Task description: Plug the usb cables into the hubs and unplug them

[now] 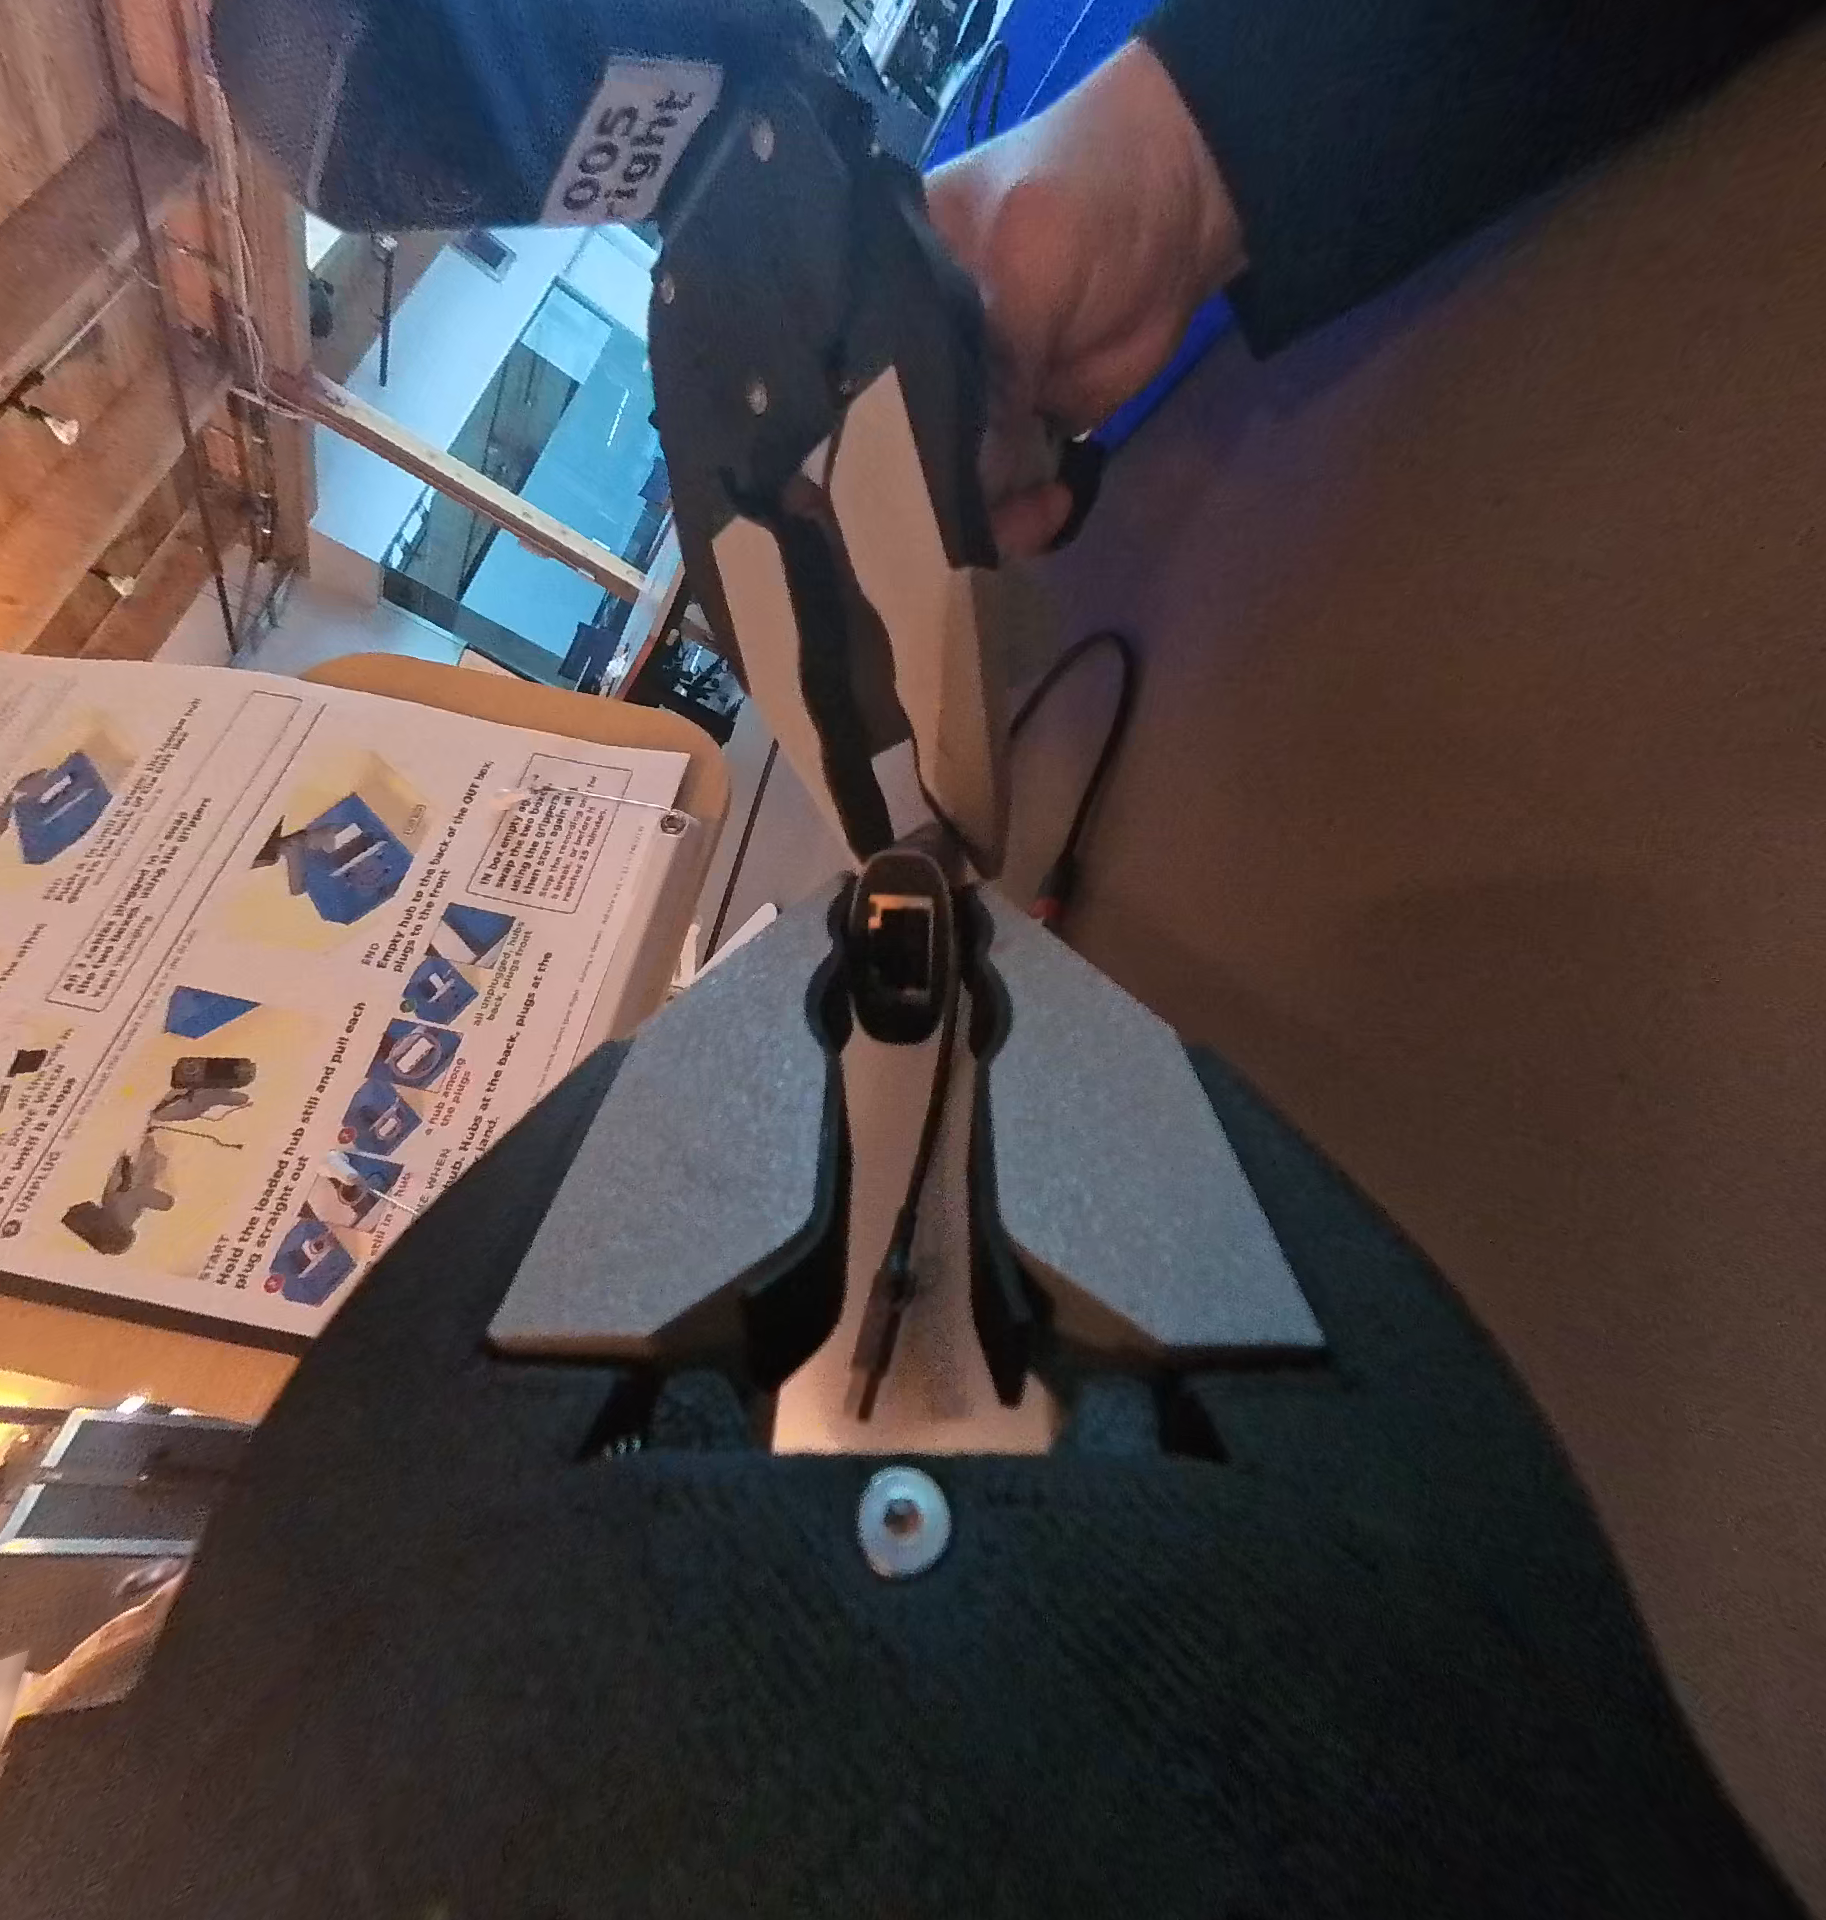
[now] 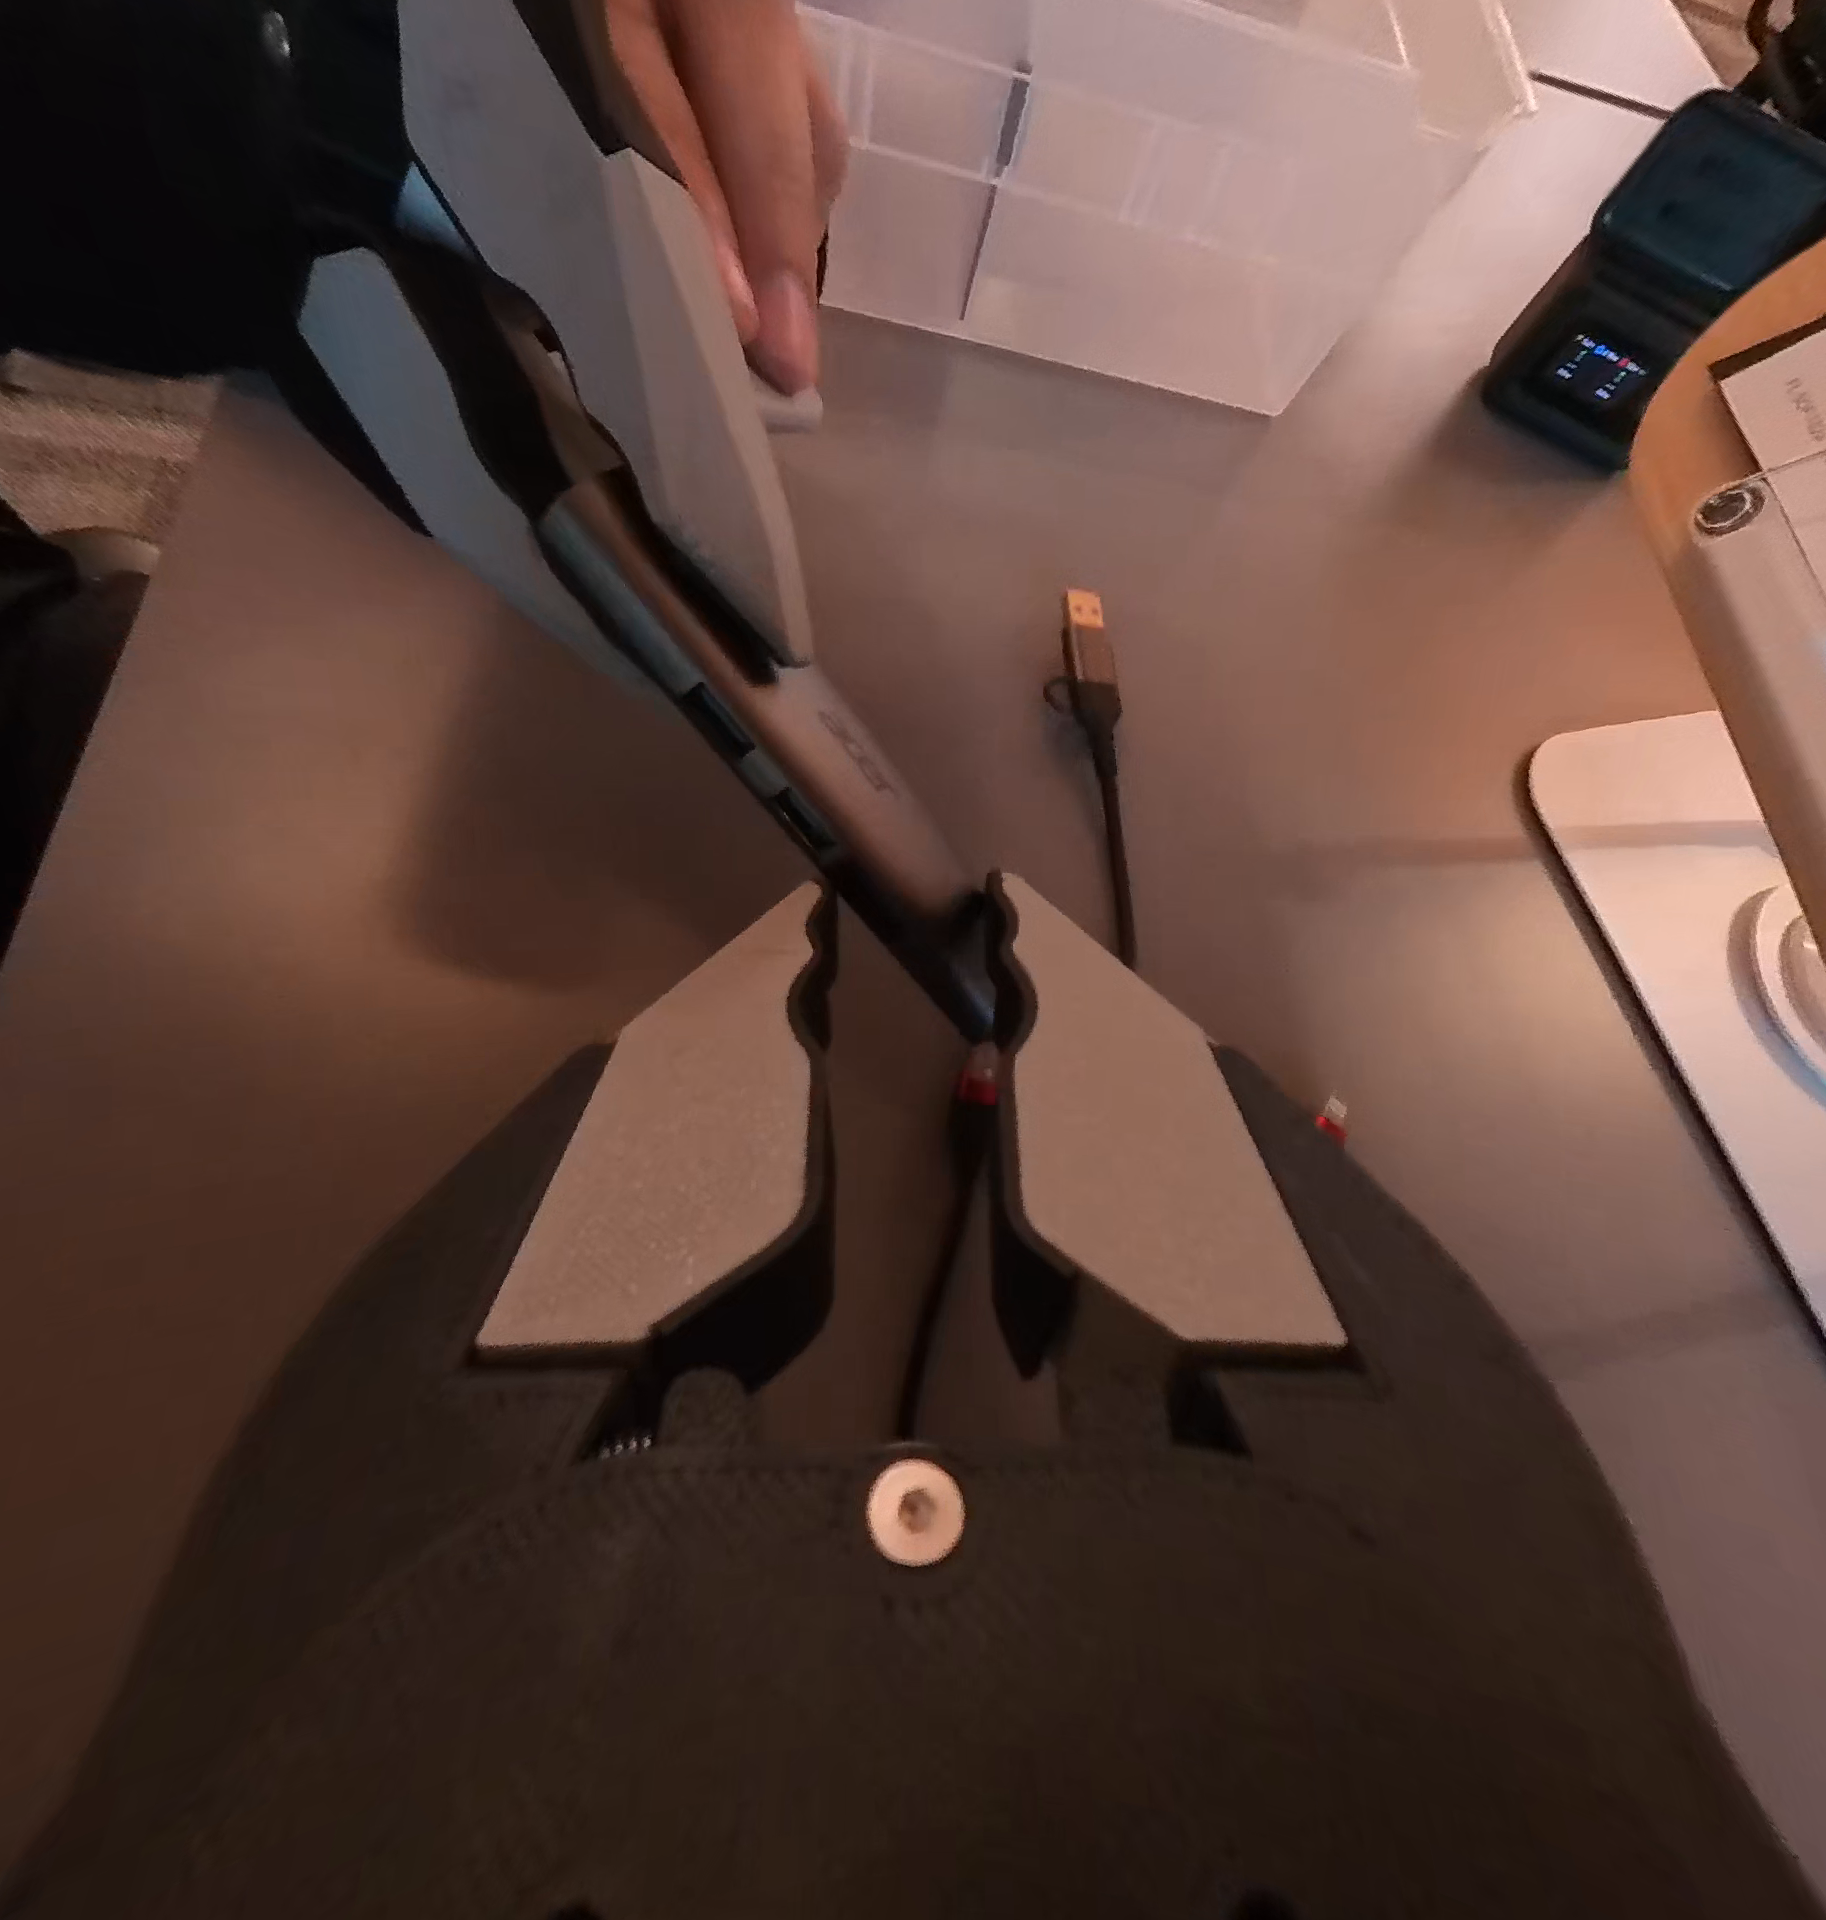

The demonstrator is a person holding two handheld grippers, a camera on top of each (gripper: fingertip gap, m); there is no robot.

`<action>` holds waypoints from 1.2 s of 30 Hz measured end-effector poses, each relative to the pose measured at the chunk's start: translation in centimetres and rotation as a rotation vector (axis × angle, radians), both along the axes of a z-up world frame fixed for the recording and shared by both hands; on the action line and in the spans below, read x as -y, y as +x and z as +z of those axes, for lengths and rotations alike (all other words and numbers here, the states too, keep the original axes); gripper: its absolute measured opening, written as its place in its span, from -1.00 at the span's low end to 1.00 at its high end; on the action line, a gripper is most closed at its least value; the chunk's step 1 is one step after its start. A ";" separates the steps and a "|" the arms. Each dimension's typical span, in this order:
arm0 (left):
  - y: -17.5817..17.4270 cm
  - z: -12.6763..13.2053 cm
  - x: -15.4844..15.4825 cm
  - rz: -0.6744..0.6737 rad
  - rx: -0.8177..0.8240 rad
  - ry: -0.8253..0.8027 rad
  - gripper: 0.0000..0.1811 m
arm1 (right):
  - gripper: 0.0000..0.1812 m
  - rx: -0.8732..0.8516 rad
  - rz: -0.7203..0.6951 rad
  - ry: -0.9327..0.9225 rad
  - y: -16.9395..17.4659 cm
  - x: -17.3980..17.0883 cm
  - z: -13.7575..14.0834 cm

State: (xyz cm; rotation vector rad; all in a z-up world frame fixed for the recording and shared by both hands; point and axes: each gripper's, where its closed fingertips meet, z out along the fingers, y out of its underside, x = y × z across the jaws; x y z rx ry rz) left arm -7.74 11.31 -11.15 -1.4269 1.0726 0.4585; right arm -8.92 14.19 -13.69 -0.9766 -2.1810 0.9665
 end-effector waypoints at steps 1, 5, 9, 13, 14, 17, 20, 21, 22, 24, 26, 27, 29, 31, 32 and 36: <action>0.1 0.0 0.0 -0.004 0.002 -0.002 -0.83 | -0.73 0.001 -0.004 0.004 -0.1 0.0 -0.1; -0.1 -0.4 -0.2 0.017 -0.042 -0.008 -0.84 | -0.70 0.012 -0.048 -0.005 -0.8 -0.4 -0.5; -1.2 -1.1 -0.7 0.099 -0.206 0.032 -0.84 | -0.75 0.009 -0.131 -0.043 -0.7 -2.1 0.3; -2.2 -1.9 -1.3 0.144 -0.272 0.038 -0.84 | -0.54 0.151 -0.185 -0.174 0.4 -3.4 -0.9; -2.5 -2.0 -1.5 0.156 -0.276 0.042 -0.84 | -0.49 0.209 -0.192 -0.194 0.7 -3.6 -1.7; -2.9 -2.6 -2.1 0.165 -0.251 0.028 -0.84 | -0.53 0.308 -0.208 -0.183 1.4 -4.1 -3.6; -3.3 -3.2 -2.5 0.177 -0.239 0.005 -0.84 | -0.60 0.335 -0.216 -0.176 1.9 -4.3 -4.0; -3.5 -3.3 -2.7 0.181 -0.229 -0.001 -0.84 | -0.62 0.342 -0.232 -0.169 2.0 -4.6 -4.3; -3.6 -3.3 -2.8 0.181 -0.214 -0.007 -0.84 | -0.63 0.354 -0.250 -0.160 2.1 -5.0 -4.6; -3.7 -3.3 -2.9 0.181 -0.180 -0.017 -0.84 | -0.64 0.385 -0.265 -0.151 2.2 -5.3 -5.5; -3.7 -3.3 -3.0 0.182 -0.152 -0.021 -0.84 | -0.69 0.381 -0.263 -0.156 1.9 -5.2 -5.9; -3.7 -3.3 -3.0 0.181 -0.142 -0.024 -0.84 | -0.69 0.374 -0.260 -0.161 1.7 -5.1 -5.9; -3.7 -3.3 -3.0 0.182 -0.136 -0.025 -0.83 | -0.78 0.357 -0.255 -0.178 1.2 -5.0 -5.9; -3.8 -3.3 -3.1 0.193 -0.146 -0.022 -0.84 | -0.87 0.357 -0.250 -0.207 0.9 -4.7 -5.9; -3.9 -3.4 -3.2 0.197 -0.158 -0.022 -0.84 | -0.87 0.364 -0.241 -0.226 0.8 -4.4 -5.9; -4.1 -3.8 -3.4 0.221 -0.229 -0.016 -0.83 | -0.87 0.347 -0.223 -0.280 0.1 -3.2 -5.0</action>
